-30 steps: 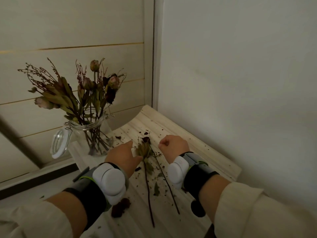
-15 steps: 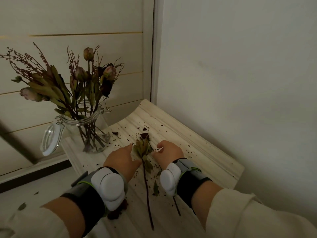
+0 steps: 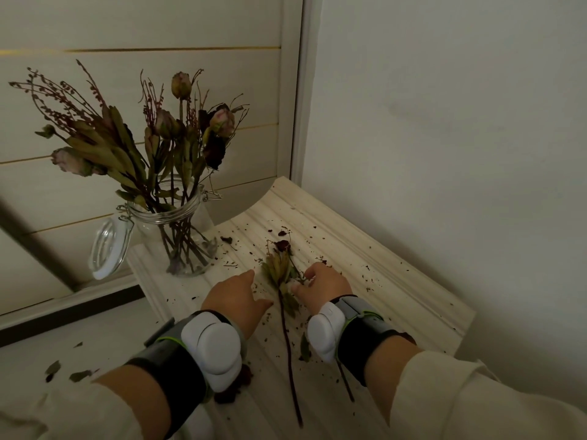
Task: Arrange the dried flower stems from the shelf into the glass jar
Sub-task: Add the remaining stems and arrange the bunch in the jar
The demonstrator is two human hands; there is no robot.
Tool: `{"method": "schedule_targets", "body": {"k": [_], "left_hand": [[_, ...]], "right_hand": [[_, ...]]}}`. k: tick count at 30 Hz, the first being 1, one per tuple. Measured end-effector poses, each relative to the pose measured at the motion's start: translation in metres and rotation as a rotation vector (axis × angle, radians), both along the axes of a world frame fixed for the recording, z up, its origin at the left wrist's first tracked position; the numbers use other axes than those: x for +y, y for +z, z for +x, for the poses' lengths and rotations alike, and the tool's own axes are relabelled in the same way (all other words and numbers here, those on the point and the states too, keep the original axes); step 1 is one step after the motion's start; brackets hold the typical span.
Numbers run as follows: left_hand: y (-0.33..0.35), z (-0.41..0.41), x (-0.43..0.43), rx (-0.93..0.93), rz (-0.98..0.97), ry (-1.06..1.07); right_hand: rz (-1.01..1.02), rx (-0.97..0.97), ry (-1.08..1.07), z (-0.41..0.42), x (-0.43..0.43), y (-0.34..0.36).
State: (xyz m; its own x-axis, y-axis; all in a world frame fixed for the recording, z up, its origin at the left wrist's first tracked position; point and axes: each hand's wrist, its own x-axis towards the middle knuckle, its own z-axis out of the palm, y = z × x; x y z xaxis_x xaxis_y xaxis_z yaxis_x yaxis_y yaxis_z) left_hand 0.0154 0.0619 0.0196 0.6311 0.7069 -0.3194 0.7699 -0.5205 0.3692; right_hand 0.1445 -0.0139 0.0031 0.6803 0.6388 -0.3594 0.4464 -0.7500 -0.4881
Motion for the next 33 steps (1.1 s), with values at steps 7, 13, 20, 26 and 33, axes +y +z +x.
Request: {"method": "schedule_targets", "body": {"k": [7, 13, 20, 26, 33], "left_hand": [[0.000, -0.001, 0.003, 0.022, -0.003, -0.004], [0.000, -0.001, 0.004, 0.030, -0.021, 0.006], [0.001, -0.001, 0.004, 0.028, -0.031, 0.003], [0.008, -0.004, 0.008, -0.001, -0.046, 0.018], [0.024, -0.015, 0.012, -0.033, -0.003, 0.023]], "right_hand": [[-0.052, -0.013, 0.040, 0.004, 0.003, 0.001], [-0.111, -0.020, 0.063, 0.007, 0.004, 0.001], [-0.141, -0.060, 0.096, 0.008, 0.006, 0.015], [-0.108, -0.115, 0.086, 0.013, 0.004, 0.034], [0.044, -0.161, -0.062, 0.017, 0.002, 0.051]]}}
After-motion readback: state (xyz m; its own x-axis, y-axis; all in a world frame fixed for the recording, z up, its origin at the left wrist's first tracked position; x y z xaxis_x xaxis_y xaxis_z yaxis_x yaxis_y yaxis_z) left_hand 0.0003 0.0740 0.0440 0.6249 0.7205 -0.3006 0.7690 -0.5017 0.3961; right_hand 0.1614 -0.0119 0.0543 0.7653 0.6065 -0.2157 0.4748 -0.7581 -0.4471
